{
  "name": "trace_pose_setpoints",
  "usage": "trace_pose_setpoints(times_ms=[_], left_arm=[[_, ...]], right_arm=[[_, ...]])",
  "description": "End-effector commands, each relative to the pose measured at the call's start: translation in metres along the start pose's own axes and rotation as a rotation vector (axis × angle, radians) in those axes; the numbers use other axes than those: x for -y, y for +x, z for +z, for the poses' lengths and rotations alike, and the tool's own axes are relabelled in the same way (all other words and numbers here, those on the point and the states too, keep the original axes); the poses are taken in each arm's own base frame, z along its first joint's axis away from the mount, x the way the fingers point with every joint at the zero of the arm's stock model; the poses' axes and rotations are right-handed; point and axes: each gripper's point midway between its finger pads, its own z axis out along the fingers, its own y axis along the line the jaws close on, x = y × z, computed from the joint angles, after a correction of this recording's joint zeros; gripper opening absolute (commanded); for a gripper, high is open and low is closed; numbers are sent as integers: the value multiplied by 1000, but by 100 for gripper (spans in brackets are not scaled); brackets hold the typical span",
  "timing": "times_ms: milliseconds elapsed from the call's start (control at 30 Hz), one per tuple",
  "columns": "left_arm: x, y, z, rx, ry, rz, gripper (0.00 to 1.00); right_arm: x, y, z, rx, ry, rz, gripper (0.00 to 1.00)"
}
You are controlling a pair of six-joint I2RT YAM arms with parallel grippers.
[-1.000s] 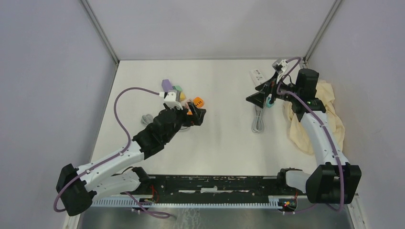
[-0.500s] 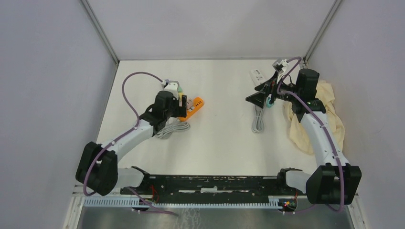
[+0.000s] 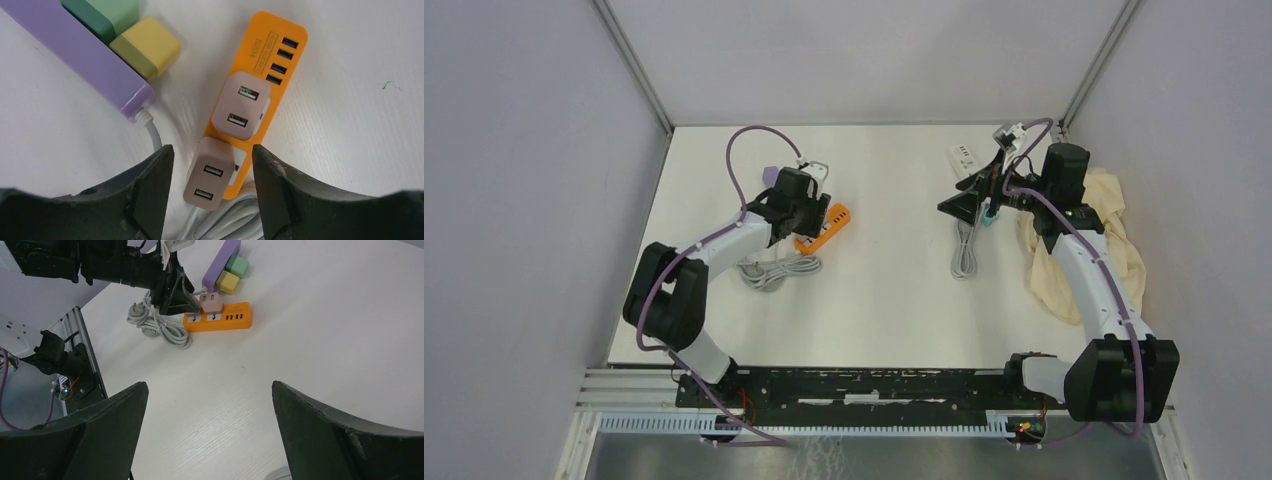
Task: Pull the plug off the socket
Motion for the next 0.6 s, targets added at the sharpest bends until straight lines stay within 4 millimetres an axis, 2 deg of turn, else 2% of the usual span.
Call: trace_pose_setpoints(times_ms=[0, 133, 300, 400, 500, 567], left_arm=[[-3, -5, -6, -28, 9, 48, 66], [-7, 1, -7, -62, -16, 58, 65], [5, 9, 5, -103, 41, 71, 51], [14, 6, 8, -102, 75, 88, 28], [29, -9, 5, -48, 109, 108, 11], [48, -24, 1, 7, 149, 138, 6]], right_arm=[[-3, -7, 1, 17, -32, -25, 100], [-3, -7, 1, 16, -37, -21, 100], [-4, -7, 1, 16, -38, -21, 100], [-4, -8, 1, 16, -38, -24, 100], [-5, -8, 0, 16, -39, -25, 100], [-5, -8, 0, 16, -38, -26, 100]])
